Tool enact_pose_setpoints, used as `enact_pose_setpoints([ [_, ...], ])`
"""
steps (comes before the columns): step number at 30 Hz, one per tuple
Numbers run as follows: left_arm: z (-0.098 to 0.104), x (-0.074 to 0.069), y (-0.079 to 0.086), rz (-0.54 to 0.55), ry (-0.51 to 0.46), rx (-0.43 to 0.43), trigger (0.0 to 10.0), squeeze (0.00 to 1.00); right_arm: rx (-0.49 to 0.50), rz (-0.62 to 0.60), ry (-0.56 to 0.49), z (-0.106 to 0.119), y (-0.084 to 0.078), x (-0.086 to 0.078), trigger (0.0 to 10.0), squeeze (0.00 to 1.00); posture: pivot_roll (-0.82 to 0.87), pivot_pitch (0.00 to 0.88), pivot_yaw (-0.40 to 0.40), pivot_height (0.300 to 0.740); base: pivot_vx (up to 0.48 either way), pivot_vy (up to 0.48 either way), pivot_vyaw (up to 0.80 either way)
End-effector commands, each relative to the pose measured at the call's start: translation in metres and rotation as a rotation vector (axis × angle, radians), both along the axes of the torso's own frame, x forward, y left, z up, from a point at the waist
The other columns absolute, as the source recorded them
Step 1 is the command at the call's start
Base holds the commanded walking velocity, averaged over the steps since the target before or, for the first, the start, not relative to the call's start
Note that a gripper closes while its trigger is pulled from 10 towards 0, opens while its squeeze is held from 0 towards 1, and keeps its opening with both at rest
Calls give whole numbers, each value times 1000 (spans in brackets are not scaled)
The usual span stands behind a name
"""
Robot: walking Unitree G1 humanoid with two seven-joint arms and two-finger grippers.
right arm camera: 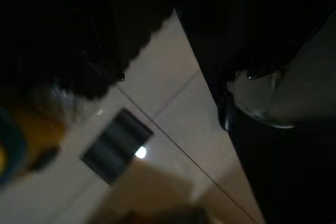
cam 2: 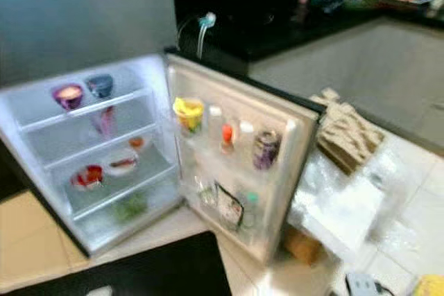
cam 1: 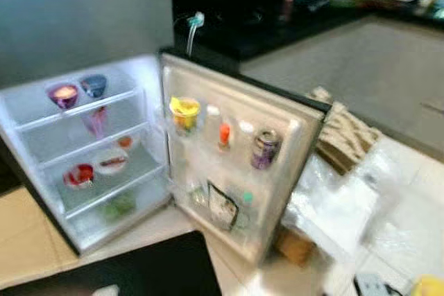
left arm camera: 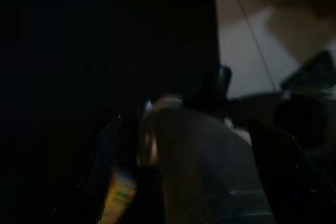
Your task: Restocking fridge
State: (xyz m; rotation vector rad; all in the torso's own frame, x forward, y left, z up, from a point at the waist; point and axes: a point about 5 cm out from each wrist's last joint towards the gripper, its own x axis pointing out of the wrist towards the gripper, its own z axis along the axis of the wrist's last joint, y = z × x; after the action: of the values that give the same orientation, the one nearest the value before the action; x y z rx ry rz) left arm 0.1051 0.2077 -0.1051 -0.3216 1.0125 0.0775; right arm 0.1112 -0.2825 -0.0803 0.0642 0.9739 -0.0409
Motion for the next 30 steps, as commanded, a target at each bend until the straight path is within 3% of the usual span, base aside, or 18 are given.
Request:
enact_pose_setpoints([
  [1, -1, -2, -2, -23, 11, -11, 10000, 0, 1, 10, -30, 3, 2, 11, 10000, 0, -7, 0, -52, 740, 0, -480, 0],
  [7, -2, -5, 1, -12, 28, 23, 10000, 0, 7, 12, -30, 3, 2, 11, 10000, 0, -7, 0, -52, 740, 0, -462, 0],
  [19, 0, 0, 2, -17, 8, 39, 10000, 0, 13, 16, -32, 2, 4, 11, 10000, 0, -7, 0, -52, 740, 0, 0, 0],
  [30, 0, 1, 0, -20, 2, 26, 10000, 0, -4, 5, -128, 15, -2, 36, 10000, 0, -11, 0, -50, 740, 0, 0, 0],
])
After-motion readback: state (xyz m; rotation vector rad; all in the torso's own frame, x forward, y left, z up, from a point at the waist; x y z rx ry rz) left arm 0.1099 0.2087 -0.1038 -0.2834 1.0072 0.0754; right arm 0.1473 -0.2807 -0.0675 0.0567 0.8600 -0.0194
